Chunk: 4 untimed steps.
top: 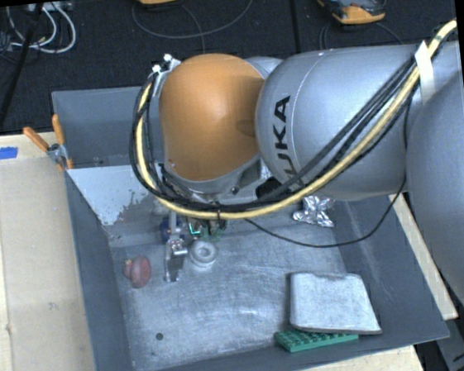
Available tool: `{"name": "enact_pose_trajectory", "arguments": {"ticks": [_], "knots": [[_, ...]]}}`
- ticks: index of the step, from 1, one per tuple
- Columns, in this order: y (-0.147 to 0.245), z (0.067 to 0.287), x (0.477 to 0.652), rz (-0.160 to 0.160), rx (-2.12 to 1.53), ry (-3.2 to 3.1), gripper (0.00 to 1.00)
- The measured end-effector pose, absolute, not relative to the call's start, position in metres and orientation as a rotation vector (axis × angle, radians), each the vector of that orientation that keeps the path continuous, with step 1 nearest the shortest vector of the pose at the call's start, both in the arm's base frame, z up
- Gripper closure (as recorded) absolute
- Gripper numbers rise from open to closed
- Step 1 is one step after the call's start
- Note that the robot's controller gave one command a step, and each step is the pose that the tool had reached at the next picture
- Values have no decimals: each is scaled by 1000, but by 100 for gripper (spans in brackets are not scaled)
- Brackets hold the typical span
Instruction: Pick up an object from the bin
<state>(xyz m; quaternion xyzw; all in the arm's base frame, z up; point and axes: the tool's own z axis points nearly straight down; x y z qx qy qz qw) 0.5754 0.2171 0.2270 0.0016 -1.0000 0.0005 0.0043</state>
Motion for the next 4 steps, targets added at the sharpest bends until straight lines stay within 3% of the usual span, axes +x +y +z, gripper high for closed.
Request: {"name": "enact_pose_trajectory", "arguments": {"ticks": [1,2,3,4], "knots": [[218,197,587,2,24,-3138,0],[230,68,596,-2,149,-3140,0],[231,73,596,-4,147,-3139,100],[219,203,593,-4,142,-3147,100]]}}
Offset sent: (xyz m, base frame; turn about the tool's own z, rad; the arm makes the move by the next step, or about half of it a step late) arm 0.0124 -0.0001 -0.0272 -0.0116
